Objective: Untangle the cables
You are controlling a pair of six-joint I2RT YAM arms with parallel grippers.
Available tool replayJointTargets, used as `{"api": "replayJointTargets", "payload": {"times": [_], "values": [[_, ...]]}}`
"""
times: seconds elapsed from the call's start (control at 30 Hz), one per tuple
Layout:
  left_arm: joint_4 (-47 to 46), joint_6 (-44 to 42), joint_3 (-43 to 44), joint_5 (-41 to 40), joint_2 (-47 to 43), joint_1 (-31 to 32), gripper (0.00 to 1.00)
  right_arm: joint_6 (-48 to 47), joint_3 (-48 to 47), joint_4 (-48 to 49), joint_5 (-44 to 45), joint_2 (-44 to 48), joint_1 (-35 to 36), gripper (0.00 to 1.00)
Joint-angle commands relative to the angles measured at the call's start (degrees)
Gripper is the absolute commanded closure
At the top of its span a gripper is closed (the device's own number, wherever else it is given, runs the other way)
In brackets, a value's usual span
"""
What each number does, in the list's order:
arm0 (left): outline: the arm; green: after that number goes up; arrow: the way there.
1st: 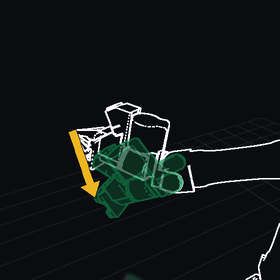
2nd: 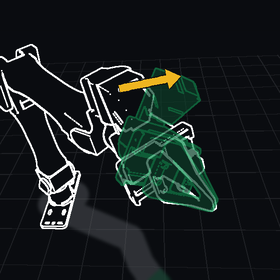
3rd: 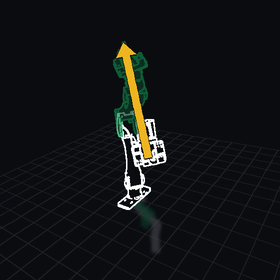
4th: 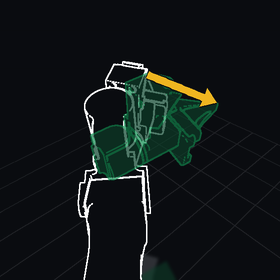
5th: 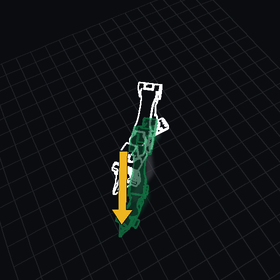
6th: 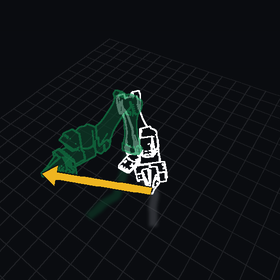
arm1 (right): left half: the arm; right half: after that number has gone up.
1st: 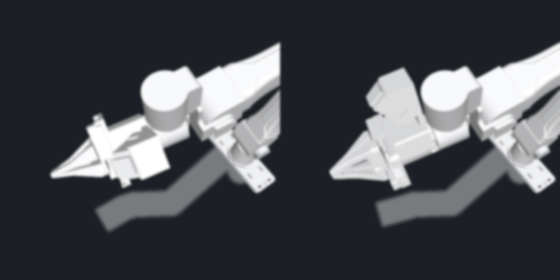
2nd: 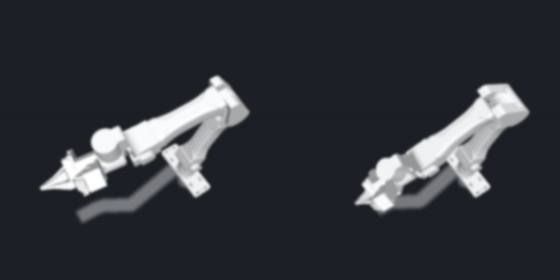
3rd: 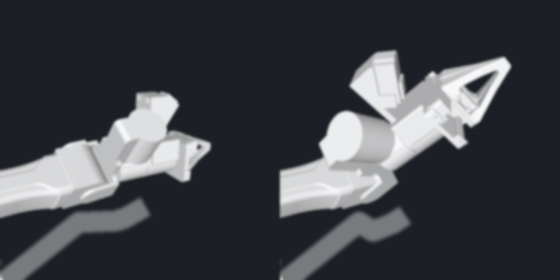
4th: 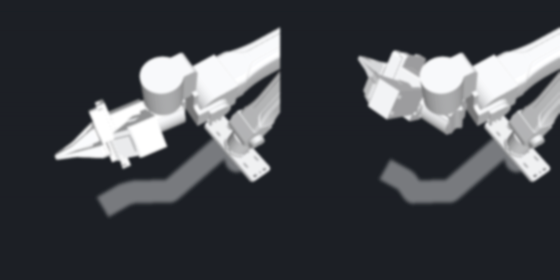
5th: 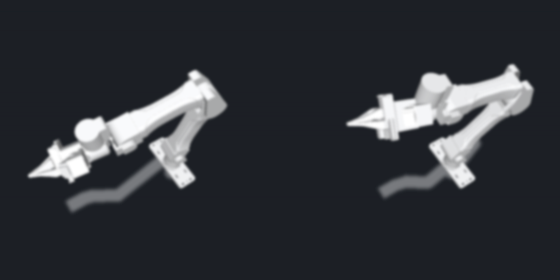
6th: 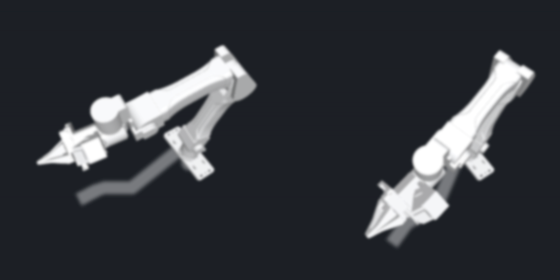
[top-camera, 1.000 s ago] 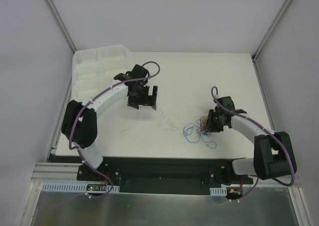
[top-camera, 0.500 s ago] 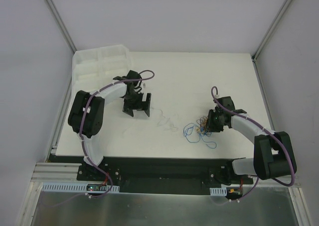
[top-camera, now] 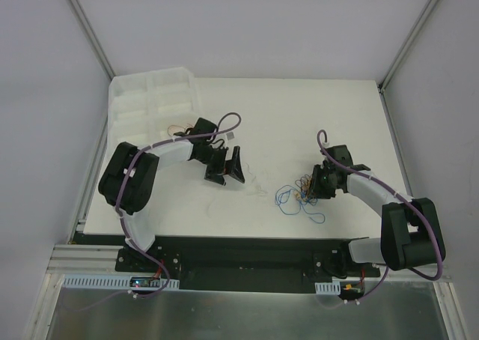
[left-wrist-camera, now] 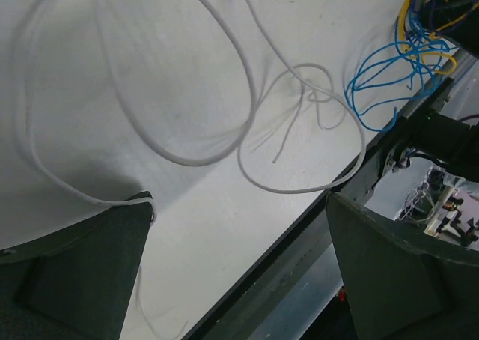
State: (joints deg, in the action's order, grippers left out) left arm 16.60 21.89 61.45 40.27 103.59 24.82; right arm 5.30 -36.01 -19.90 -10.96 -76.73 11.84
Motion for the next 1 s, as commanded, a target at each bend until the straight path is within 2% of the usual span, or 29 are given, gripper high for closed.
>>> {"api": "replayJointTargets", "payload": {"times": [0.0, 0.17, 0.27, 0.5, 0.67, 0.97], "values": [[-6.66, 0.08, -0.37, 2.80, -1.02, 4.26, 0.01, -0.91, 0.68, -1.28, 0.59, -0.17, -0.32, 0.73], [-8.25, -0.80, 0.16, -6.41, -1.55, 9.54, 0.03, -0.90, 0.77, -1.19, 0.50, 0.18, -0.32, 0.73], [-7.46, 0.87, 1.30, -12.04, -1.20, 10.60, 0.06, -0.91, 0.94, -1.19, 0.50, 0.09, -0.41, 0.73], [-5.79, 0.18, 3.93, -16.81, -0.59, 10.78, 0.09, -0.99, 0.85, -1.11, 0.15, 0.00, -0.41, 0.73], [-5.70, -1.15, 6.31, -17.60, 0.56, 11.74, 0.19, -0.99, 0.77, -1.11, 0.06, -0.09, -0.32, 0.73], [-4.30, -0.53, 8.07, -19.44, 3.20, 12.89, 0.55, -0.99, 0.77, -1.02, 0.06, -0.09, -0.41, 0.73]]}}
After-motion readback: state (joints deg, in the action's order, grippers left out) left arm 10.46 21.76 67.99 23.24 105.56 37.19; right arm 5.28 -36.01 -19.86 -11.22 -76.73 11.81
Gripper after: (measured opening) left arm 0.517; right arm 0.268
